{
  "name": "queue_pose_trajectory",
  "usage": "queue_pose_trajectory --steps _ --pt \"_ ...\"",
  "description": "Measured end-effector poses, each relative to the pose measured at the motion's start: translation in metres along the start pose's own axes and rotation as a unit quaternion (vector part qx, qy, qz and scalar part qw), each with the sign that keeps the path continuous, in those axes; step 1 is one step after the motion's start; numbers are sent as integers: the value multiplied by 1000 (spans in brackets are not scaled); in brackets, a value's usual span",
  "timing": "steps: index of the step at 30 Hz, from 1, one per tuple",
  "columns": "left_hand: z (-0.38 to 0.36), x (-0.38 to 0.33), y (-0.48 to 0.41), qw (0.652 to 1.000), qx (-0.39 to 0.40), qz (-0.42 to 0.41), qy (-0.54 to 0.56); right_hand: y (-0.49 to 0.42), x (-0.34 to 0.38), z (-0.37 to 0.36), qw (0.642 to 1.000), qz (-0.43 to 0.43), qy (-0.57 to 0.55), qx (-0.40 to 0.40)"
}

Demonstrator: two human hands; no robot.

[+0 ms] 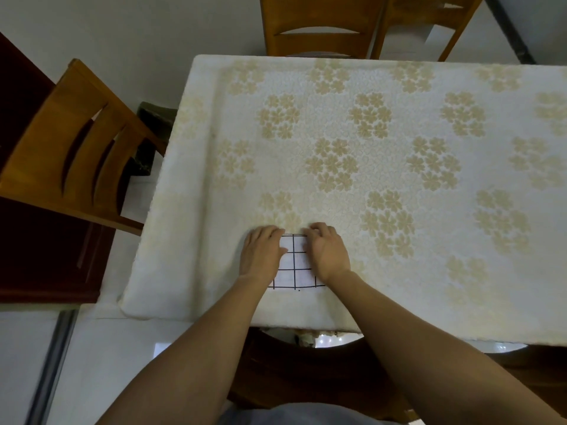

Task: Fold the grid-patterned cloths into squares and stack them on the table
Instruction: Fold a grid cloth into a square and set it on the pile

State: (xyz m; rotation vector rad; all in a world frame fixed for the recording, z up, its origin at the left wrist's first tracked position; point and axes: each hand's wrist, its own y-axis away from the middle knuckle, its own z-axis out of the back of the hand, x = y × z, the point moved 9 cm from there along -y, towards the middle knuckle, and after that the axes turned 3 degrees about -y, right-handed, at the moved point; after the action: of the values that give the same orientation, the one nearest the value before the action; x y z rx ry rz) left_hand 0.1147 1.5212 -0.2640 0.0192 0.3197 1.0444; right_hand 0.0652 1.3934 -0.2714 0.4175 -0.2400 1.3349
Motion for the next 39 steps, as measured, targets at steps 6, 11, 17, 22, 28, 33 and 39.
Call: queue_pose_trajectory --steps 6,11,17,22,28,33,39 --pt "-2 8 -12 999 6 14 30 -10 -14 4 1000 -19 -24 -4" --pt "-4 10 -15 999 2 9 34 -12 -18 5 999 -19 -44 -21" --pt "-3 14 -18 999 -6 20 39 -12 -23 5 997 -29 -74 -21" --pt "-3 16 -23 998 -6 27 48 -16 -25 6 996 -38 -77 -5" --pt "-3 20 -26 996 -26 33 78 -18 -24 9 996 -48 -72 -17" --pt "-2 19 -27 996 -31 23 77 -21 -22 12 997 -41 -55 -35" --pt "4 -2 -17 998 -66 -19 -1 -16 -12 9 998 5 24 -53"
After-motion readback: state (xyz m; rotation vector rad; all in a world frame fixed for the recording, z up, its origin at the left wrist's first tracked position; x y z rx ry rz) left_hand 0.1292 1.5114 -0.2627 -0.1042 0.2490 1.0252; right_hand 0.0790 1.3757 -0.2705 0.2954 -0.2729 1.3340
